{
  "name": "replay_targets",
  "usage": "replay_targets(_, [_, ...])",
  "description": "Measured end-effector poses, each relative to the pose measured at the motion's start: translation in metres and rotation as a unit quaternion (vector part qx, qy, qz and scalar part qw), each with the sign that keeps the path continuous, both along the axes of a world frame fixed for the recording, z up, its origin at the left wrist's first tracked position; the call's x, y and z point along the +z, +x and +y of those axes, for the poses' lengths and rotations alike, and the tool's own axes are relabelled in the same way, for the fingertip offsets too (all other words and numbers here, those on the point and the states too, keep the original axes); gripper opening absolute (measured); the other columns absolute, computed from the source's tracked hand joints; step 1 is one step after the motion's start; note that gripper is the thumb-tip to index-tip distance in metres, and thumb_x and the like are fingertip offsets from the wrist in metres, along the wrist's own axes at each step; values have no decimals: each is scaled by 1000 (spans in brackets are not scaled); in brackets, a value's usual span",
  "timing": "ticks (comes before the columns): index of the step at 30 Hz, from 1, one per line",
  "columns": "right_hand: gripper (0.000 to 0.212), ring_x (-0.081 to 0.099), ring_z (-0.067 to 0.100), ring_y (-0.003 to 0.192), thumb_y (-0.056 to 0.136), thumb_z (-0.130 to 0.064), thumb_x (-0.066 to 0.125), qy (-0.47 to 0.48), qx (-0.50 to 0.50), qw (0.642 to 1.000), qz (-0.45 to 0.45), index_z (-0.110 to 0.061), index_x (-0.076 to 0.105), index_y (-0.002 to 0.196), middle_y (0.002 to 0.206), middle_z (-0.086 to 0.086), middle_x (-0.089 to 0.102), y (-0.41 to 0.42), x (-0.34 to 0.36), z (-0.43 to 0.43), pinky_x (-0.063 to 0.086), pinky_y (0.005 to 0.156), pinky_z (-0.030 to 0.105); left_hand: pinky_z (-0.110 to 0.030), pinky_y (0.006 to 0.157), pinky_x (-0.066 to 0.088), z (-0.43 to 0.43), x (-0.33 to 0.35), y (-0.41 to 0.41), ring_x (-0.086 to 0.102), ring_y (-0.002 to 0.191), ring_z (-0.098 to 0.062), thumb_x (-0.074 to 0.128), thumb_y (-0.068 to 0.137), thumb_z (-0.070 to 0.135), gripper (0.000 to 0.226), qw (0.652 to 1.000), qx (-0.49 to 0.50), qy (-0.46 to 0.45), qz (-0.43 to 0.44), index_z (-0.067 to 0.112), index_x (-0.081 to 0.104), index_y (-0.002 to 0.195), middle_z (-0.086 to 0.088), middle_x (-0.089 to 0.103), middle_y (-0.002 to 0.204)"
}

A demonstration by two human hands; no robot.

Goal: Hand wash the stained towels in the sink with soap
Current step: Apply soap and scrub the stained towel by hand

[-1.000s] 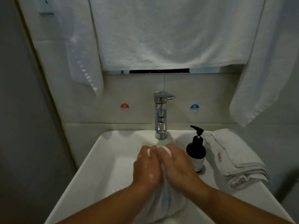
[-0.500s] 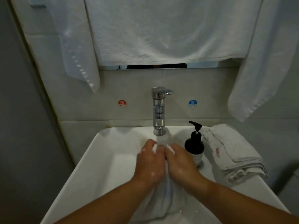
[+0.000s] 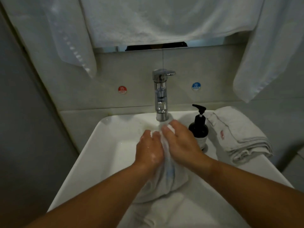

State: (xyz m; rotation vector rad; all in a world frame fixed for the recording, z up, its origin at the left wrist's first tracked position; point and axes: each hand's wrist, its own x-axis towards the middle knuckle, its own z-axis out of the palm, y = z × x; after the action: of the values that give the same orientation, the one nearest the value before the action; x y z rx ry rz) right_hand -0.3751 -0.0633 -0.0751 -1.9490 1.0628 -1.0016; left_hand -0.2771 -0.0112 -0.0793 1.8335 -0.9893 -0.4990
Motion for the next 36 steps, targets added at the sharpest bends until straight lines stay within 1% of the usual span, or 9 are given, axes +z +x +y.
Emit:
replay_targets(4, [27, 66, 20, 94, 106, -32, 47, 79, -28, 996, 2, -16, 67, 98, 95, 1, 69, -12, -7, -17, 49, 79, 32, -23, 73, 35, 2, 3, -18, 56, 85, -12, 45, 105, 36, 18, 994, -59, -46, -77, 21, 55, 103, 7, 59, 91])
replay_targets(9, [21, 61, 9, 82, 104, -34, 50, -8, 35, 998, 51, -23, 60, 88, 86, -6, 66, -1, -3, 8, 43, 68, 16, -35, 82, 51, -10, -2, 10, 63, 95, -26, 46, 104, 30, 20, 1000, 20, 4, -6, 14, 58, 107, -7, 67, 104])
replay_targets(13, [24, 66, 22, 93, 104, -30, 50, 34, -22, 999, 21, -15, 68, 96, 94, 3, 71, -6, 0, -18, 50, 81, 33, -29, 75, 40, 1, 0, -8, 61, 97, -25, 43, 106, 34, 23, 997, -50, 7, -65, 14, 57, 107, -4, 63, 102])
replay_targets(17, [27, 63, 23, 94, 105, -35, 44, 45, 27, 992, 114, -17, 62, 96, 98, 4, 69, -10, -13, 2, 47, 79, 31, -35, 76, 46, -6, 4, 1, 62, 94, -29, 48, 103, 27, 20, 997, -9, -39, -62, 11, 60, 100, -11, 67, 99])
replay_targets(20, [18, 58, 14, 82, 104, -33, 50, -16, 51, 996, 65, -20, 56, 94, 88, -4, 62, -5, 0, 13, 40, 67, 21, -38, 81, 50, -2, -2, 8, 62, 98, -32, 44, 104, 30, 24, 998, 2, 29, -58, 10, 58, 102, -12, 66, 104])
replay_targets(22, [17, 60, 18, 88, 105, -31, 49, -16, 11, 999, 35, -20, 59, 96, 93, -1, 63, -6, 3, 3, 41, 74, 27, -34, 78, 48, 3, -5, -2, 62, 96, -29, 41, 106, 33, 26, 995, -42, 42, -80, 11, 55, 104, -9, 65, 103])
replay_targets(28, [46, 64, 29, 105, 98, -49, 39, 96, 56, 981, 157, -12, 65, 102, 108, 8, 69, -18, -17, 4, 49, 85, 37, -29, 68, 43, 3, -1, -10, 61, 88, -25, 48, 104, 26, 19, 997, -21, -8, -79, 11, 59, 101, -9, 66, 96])
replay_targets(32, [23, 58, 18, 91, 105, -32, 48, 30, 62, 994, 90, -13, 59, 99, 96, 1, 62, -14, -6, 11, 38, 75, 31, -29, 77, 43, 7, -10, 0, 61, 97, -28, 43, 106, 29, 24, 996, -3, 88, -28, 12, 59, 107, -9, 65, 108])
replay_targets(36, [32, 64, 26, 99, 103, -38, 44, 86, 10, 994, 73, -14, 64, 103, 99, 5, 68, -20, -12, -5, 50, 87, 37, -19, 63, 39, 11, -1, -17, 57, 83, -13, 46, 106, 33, 20, 996, -70, 6, -55, 17, 56, 99, 2, 62, 93])
